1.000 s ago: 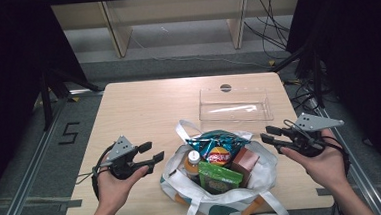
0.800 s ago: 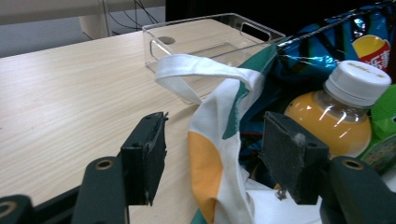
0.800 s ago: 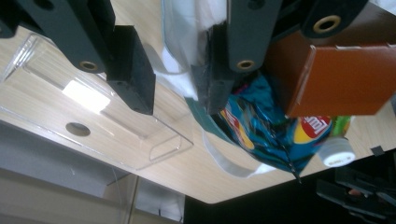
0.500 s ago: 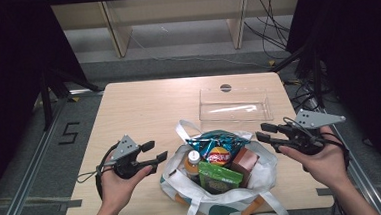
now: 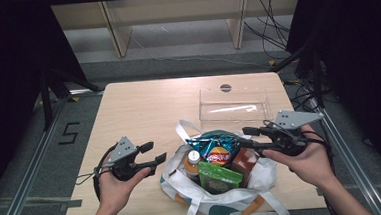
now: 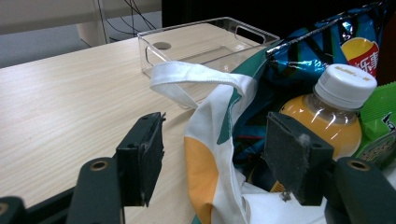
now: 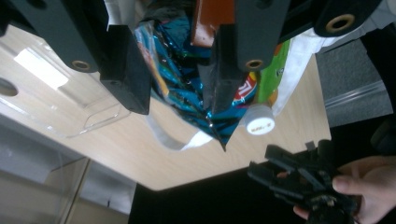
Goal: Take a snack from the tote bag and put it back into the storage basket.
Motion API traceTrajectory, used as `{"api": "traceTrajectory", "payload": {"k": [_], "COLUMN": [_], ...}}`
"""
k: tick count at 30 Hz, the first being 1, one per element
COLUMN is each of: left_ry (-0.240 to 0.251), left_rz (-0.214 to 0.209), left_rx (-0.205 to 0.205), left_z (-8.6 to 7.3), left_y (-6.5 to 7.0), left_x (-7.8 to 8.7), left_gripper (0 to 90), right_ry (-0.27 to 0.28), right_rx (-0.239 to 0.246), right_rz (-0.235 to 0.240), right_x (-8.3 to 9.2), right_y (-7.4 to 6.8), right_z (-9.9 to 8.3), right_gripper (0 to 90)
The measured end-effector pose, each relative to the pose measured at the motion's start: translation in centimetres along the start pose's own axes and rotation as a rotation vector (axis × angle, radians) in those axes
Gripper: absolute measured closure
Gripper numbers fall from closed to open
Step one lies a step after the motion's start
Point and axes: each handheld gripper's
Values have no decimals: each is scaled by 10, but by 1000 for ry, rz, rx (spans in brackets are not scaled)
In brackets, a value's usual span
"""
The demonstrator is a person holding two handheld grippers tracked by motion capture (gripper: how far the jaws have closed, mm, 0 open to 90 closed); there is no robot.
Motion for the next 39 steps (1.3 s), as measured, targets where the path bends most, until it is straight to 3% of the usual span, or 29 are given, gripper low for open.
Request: {"api": "traceTrajectory", "payload": {"k": [1, 3, 6, 8, 9, 11, 15, 16, 17, 18, 21, 24, 25, 30, 32, 33, 36, 38, 39], "left_ry": [-3, -5, -7, -1, -7, -10, -11, -11, -10, -13, -10, -10, -13, -8, -7, -9, -13, -11, -5], "left_rz": [3, 2, 0, -10, -6, -6, -10, -10, -9, -3, -5, -16, -14, -11, -12, -12, -10, -11, -15], "left_rx": [-2, -4, -1, 8, 1, 1, 3, 3, 4, 3, 15, 6, 6, 6, 6, 6, 5, 5, 5], "left_z": [1, 1, 1, 0, 0, 0, -1, -1, -1, -1, -2, -2, -2, -1, -1, -1, -1, -1, -2], "left_y": [0, 1, 0, 0, 0, 0, 0, 0, 0, 0, 1, 0, 0, 0, 0, 0, 1, 1, 0], "left_x": [0, 0, -2, -4, -4, -4, -5, -5, -5, -5, -6, -7, -7, -7, -7, -7, -7, -7, -8], "left_gripper": [370, 369, 367, 365, 364, 363, 362, 362, 361, 360, 358, 358, 358, 357, 357, 357, 356, 356, 356], "right_ry": [-38, -46, -77, -70, -95, -110, -159, -153, -165, -164, -202, -214, -193, -201, -208, -187, -216, -210, -231], "right_rx": [-4, 14, -5, 6, -9, 20, -32, -20, -50, -27, -56, -61, -57, -12, -31, -21, -39, -12, -25], "right_rz": [18, 32, 48, 50, 51, 42, 55, 45, 43, 49, 47, 44, 29, 67, 85, 80, 90, 81, 86], "right_x": [-2, -7, -13, -17, -17, -22, -27, -28, -29, -30, -32, -33, -35, -34, -33, -36, -38, -41, -41], "right_y": [-1, 0, 1, 3, 2, 5, 6, 8, 6, 9, 9, 9, 10, 12, 11, 11, 11, 12, 11], "right_z": [0, -1, -2, -3, -3, -5, -7, -7, -7, -5, -3, 0, 1, 0, -1, -2, -3, -2, -2], "right_gripper": [593, 588, 587, 587, 586, 584, 611, 624, 632, 649, 668, 664, 655, 608, 586, 579, 568, 569, 583]}}
Point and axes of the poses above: each handheld gripper's, and its own axes: x roughly backward along the jaws, z roughly out of its top, y roughly to its right, and after that the axes turned 15 degrees about -z, right-handed
